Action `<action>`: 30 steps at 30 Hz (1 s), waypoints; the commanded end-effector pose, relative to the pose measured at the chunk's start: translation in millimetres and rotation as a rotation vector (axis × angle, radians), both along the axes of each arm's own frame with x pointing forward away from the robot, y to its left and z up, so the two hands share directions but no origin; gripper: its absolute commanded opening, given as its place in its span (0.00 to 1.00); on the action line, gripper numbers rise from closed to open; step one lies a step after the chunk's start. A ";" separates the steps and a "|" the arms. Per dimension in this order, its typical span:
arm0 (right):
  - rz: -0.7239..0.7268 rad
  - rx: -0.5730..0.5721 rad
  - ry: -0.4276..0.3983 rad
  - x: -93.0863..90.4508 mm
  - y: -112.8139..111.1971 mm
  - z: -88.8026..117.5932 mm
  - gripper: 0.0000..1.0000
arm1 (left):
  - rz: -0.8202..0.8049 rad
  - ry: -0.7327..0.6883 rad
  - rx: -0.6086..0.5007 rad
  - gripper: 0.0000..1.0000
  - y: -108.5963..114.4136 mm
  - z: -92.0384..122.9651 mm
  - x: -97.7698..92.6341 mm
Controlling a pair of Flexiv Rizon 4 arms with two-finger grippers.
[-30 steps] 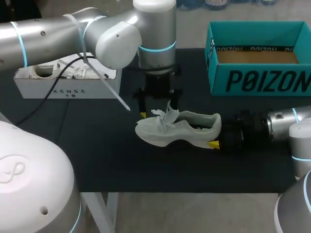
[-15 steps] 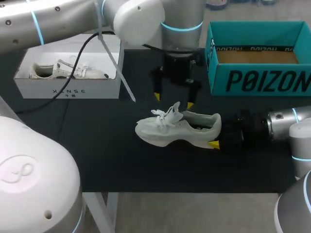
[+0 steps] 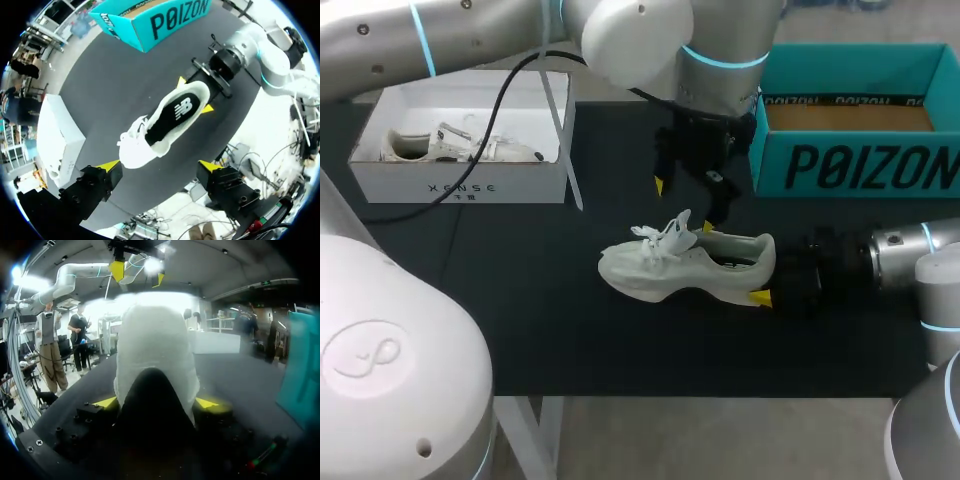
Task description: Take the shoe out of the shoebox, open the shoe tongue, remove and reinsert the insole, then place the shoe into the shoebox
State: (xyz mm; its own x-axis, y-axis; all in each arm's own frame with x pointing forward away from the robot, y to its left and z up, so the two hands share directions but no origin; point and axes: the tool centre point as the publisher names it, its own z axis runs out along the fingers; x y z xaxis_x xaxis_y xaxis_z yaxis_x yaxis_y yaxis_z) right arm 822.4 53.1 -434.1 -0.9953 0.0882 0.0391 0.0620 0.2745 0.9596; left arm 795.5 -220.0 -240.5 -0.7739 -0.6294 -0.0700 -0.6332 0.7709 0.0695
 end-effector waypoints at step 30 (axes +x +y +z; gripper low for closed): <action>-0.002 -0.001 0.001 0.1 2.0 -3.8 0.00 | -0.492 -0.053 -0.024 0.19 -28.7 -35.7 -1.8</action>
State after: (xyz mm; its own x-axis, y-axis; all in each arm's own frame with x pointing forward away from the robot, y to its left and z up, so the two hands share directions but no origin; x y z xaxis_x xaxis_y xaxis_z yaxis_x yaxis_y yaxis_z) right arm 822.4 53.0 -434.1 -0.9953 0.0883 0.0391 0.0621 0.2746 0.9596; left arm 792.5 -250.1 -269.8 -0.9752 -0.1927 -0.1085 -0.1969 0.9800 0.0295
